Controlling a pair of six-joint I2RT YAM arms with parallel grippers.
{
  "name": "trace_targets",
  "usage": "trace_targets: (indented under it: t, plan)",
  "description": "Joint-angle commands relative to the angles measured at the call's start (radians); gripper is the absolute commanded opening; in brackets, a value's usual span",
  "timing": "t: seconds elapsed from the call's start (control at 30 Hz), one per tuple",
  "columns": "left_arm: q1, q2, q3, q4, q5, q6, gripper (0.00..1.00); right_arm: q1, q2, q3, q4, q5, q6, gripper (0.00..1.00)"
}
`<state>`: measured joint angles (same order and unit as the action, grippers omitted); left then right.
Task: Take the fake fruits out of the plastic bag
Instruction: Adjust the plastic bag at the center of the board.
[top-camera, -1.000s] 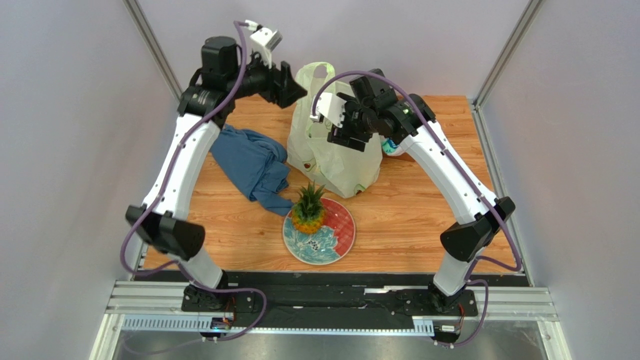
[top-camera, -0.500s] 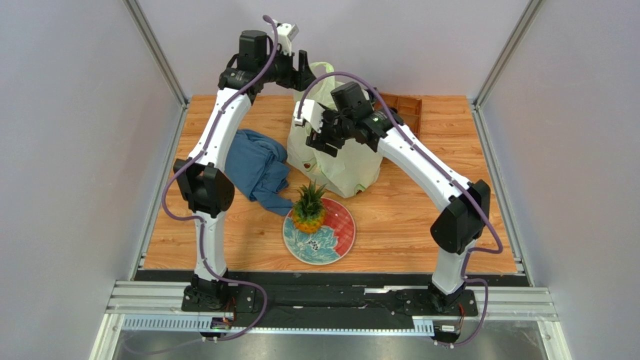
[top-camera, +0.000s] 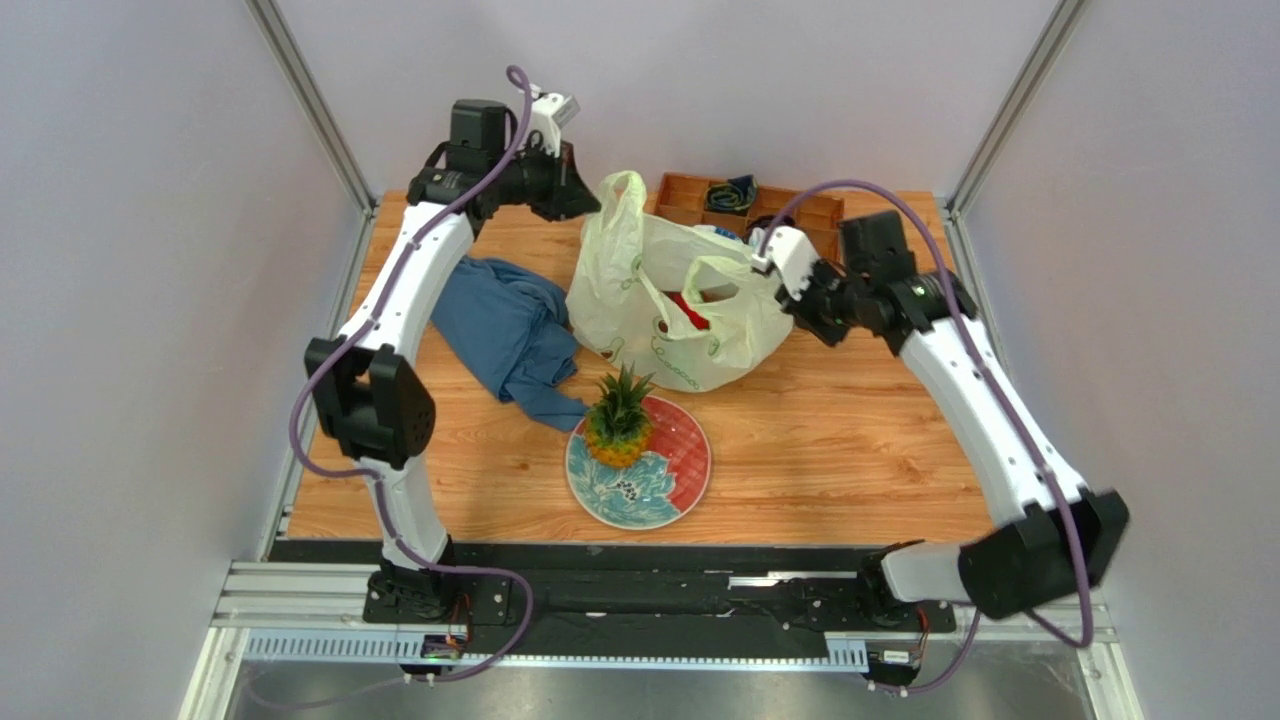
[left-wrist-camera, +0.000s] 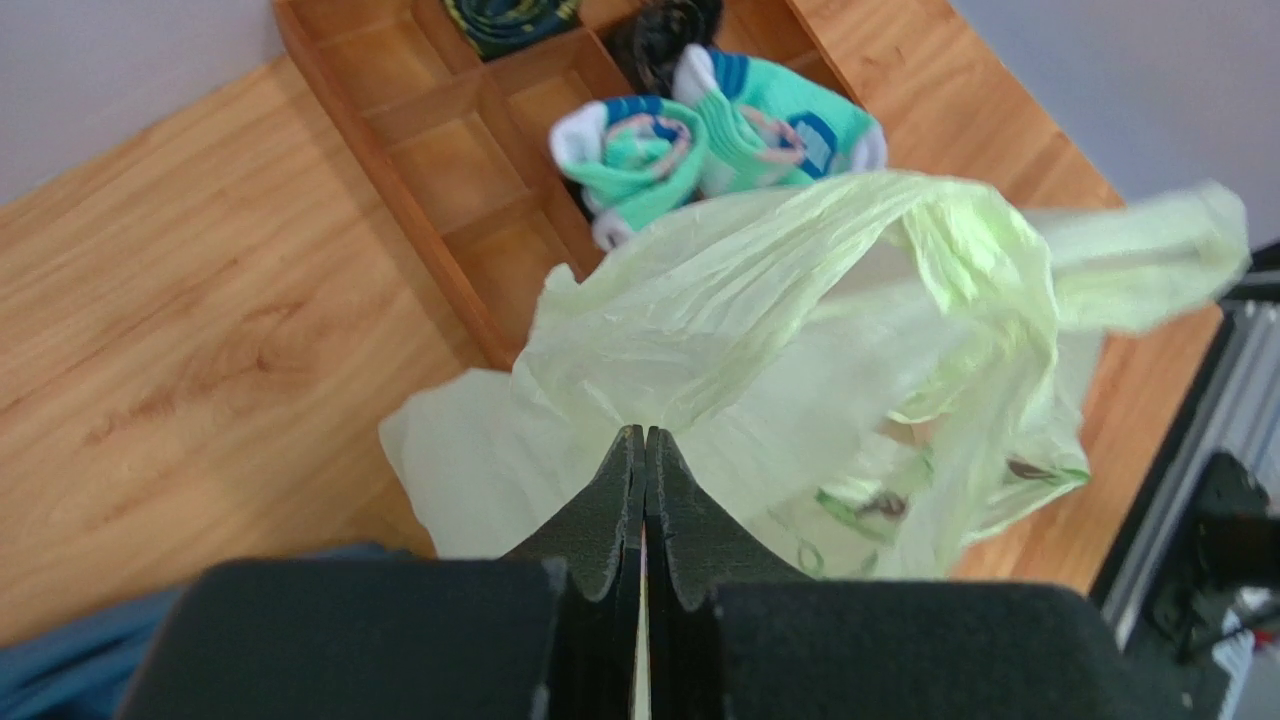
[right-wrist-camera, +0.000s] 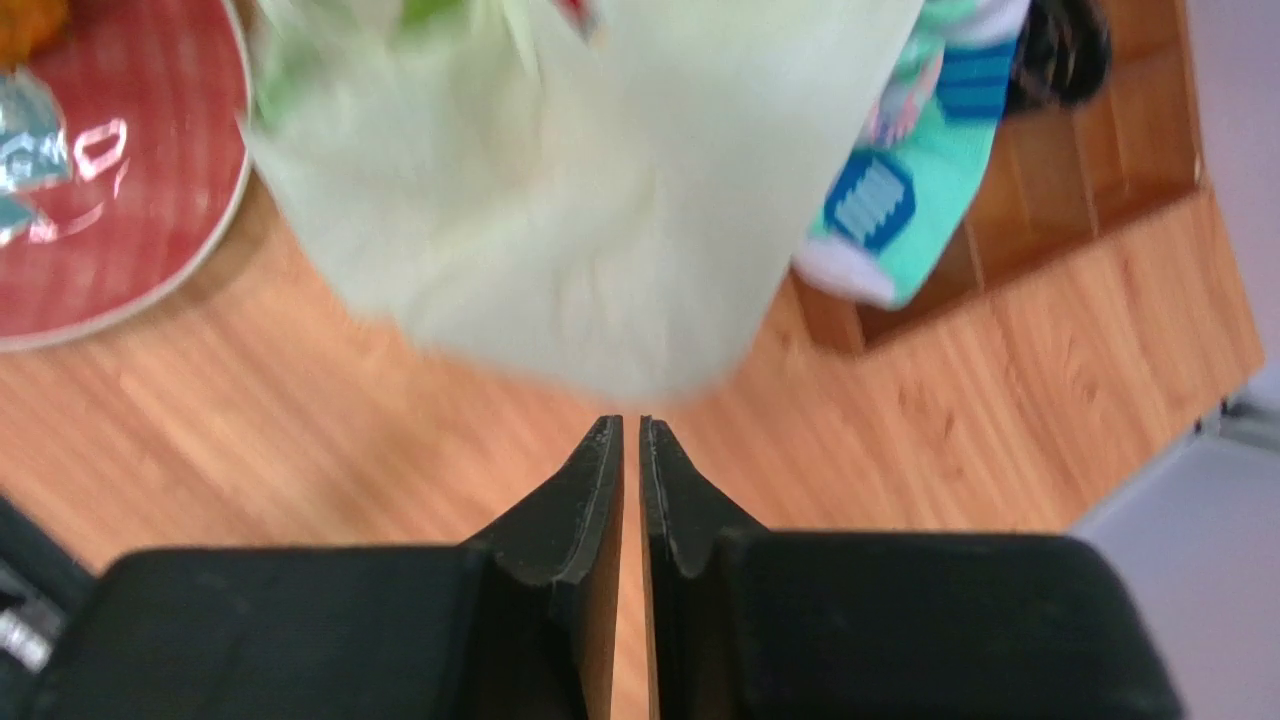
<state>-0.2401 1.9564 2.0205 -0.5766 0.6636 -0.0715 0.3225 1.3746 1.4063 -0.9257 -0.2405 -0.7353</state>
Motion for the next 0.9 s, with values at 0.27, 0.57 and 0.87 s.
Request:
trace_targets:
  t: [0.27, 0.57, 0.87]
  plan:
    - [-0.002, -0.363, -0.350, 0.030, 0.140, 0.247, 0.00, -0.010, -0.161, 0.127, -0.151, -0.081, 0.117, 0.51]
    - [-0.002, -0.439, -0.391, 0.043, 0.125, 0.141, 0.00, 0.263, 0.113, 0.486, -0.021, -0.203, 0.298, 0.37]
    - [-0.002, -0.517, -0.447, 0.032, 0.097, 0.136, 0.00, 0.282, 0.329, 0.550, 0.255, -0.134, 0.427, 0.24]
